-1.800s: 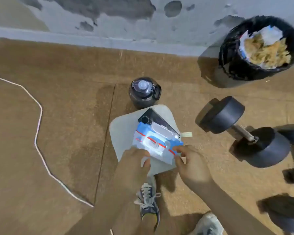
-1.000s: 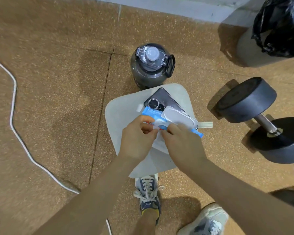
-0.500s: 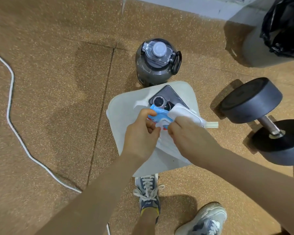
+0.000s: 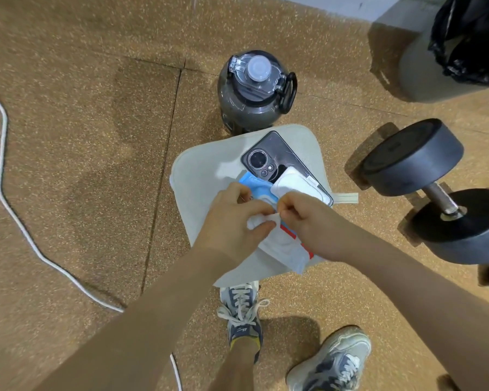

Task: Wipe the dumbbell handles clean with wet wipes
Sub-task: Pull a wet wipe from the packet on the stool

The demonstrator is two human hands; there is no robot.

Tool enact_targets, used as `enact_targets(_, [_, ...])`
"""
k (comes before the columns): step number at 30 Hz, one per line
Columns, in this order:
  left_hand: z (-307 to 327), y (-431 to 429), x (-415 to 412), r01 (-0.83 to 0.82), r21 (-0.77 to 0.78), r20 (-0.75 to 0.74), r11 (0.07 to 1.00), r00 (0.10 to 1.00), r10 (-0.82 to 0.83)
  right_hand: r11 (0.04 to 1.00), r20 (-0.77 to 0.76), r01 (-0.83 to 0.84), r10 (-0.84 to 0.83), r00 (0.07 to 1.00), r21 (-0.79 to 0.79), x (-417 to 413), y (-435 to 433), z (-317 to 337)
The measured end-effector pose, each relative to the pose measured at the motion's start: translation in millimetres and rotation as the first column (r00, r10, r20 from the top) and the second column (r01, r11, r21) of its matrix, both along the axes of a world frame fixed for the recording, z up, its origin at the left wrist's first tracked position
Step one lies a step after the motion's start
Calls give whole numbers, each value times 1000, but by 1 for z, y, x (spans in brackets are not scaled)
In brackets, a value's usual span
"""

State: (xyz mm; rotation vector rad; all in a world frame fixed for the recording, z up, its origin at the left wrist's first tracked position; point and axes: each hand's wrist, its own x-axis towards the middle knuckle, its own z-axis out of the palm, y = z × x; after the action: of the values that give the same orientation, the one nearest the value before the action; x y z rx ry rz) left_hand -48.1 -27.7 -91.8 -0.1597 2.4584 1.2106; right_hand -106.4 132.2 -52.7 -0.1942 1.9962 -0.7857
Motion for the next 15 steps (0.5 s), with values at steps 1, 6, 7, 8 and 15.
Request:
enact_targets(1, [-1, 1, -2, -30, 20, 31, 999, 999, 30, 1000, 53, 18, -18, 998, -1, -4, 1, 2])
enact_targets(6, [-2, 2, -6, -91, 93, 81, 992, 993, 83, 954, 140, 292, -282, 949, -62, 0, 5, 4])
enact_targets(7, [-1, 1, -6, -98, 119, 74, 988, 993, 90, 952, 77, 295, -289, 954, -87, 4, 5, 4])
enact_targets(8, [-1, 1, -7, -95, 136, 62, 986, 994, 87, 962, -40, 259, -263, 964, -91, 8, 5, 2])
enact_targets(15, [-8, -5, -8, 43, 51, 64, 998, 997, -47, 810, -4, 577, -581, 814, -107, 22, 7, 1])
